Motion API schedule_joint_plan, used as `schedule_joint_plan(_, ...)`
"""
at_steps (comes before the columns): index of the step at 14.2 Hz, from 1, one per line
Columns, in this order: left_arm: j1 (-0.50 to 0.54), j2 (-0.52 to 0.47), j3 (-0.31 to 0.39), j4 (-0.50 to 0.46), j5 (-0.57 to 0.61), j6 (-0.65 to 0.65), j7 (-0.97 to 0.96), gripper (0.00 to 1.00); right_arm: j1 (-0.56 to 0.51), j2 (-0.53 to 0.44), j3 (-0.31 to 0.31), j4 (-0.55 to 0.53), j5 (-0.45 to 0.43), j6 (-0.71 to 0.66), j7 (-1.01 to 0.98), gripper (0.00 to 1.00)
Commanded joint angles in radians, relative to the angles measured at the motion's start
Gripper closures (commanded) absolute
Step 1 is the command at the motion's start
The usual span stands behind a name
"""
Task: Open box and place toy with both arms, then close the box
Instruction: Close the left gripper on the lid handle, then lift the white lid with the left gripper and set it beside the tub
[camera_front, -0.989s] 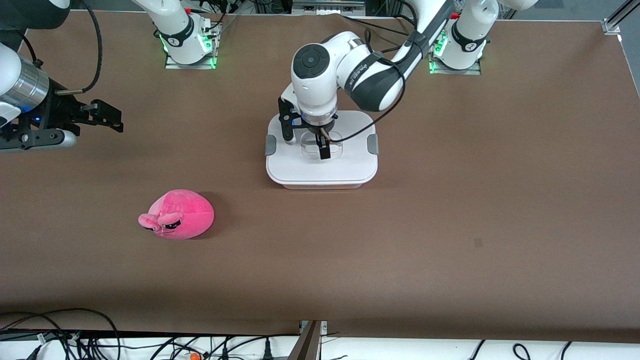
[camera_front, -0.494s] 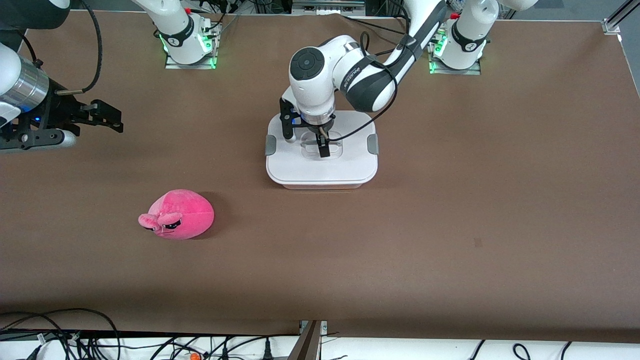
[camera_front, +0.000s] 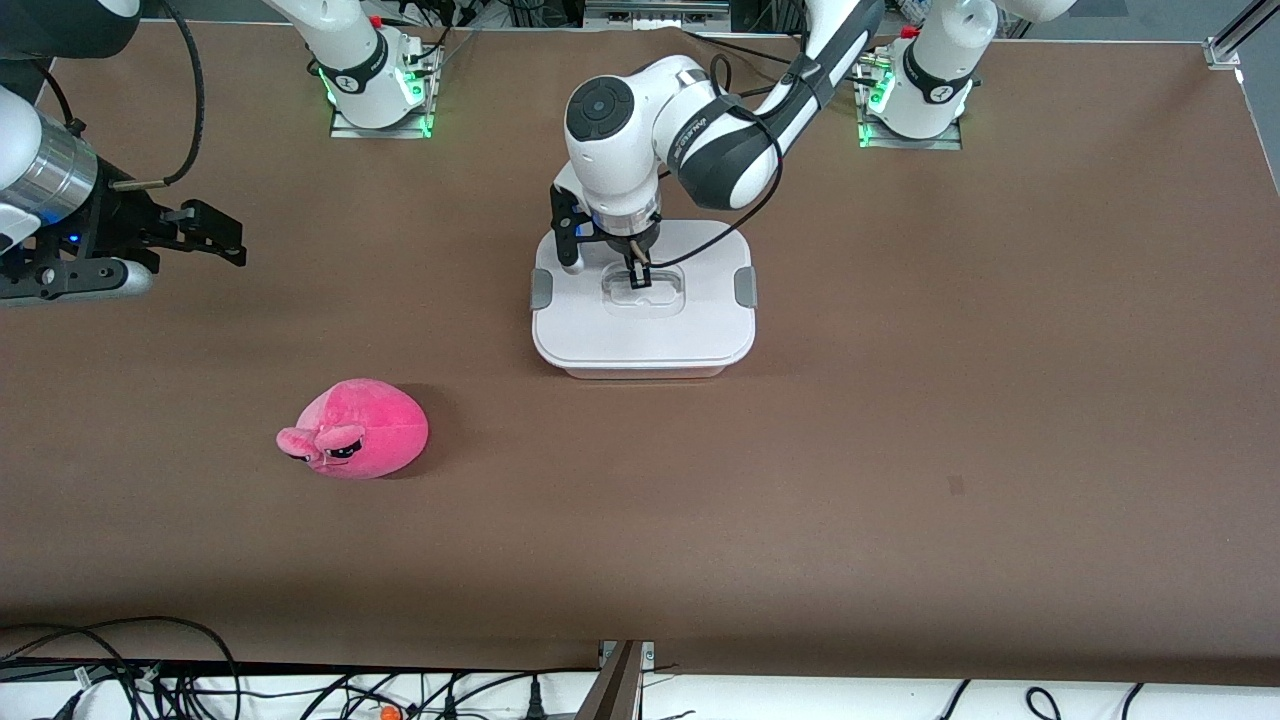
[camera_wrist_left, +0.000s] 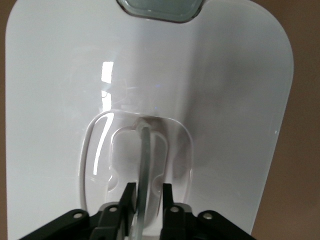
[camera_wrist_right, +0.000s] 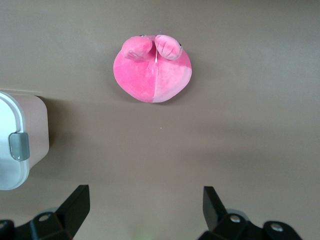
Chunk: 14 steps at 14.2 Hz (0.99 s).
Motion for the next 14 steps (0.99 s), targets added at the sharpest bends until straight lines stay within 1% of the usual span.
schedule_joint_plan(1,-0.010,-0.025,0.007,-0.004,0.032,-0.027,-0.020,1.00,-0.010,-0.001,0.013,0.012,-0.014,-0.001,0.009,0.00)
schedule_joint_plan(4,-0.007,-0.025,0.007,0.034,0.033,-0.062,0.006,1.00,-0.010,-0.001,0.013,0.014,-0.014,0.001,0.009,0.00)
schedule_joint_plan(6,-0.005,-0.025,0.013,0.071,0.032,-0.110,0.033,1.00,-0.010,-0.001,0.013,0.014,-0.012,0.001,0.009,0.00)
schedule_joint_plan(8,0.010,-0.025,0.014,0.123,0.023,-0.186,0.061,1.00,-0.008,-0.003,0.013,0.014,-0.011,0.001,0.009,0.00)
schedule_joint_plan(11,0.065,-0.029,0.011,0.206,0.016,-0.347,0.116,1.00,0.001,-0.003,0.016,0.015,-0.012,0.001,0.011,0.00)
schedule_joint_plan(13,0.120,-0.060,0.010,0.229,0.015,-0.424,0.154,1.00,0.009,-0.003,0.016,0.015,-0.014,0.001,0.015,0.00)
schedule_joint_plan(14,0.164,-0.080,0.005,0.229,0.010,-0.450,0.191,1.00,0.010,-0.003,0.016,0.015,-0.014,0.001,0.015,0.00)
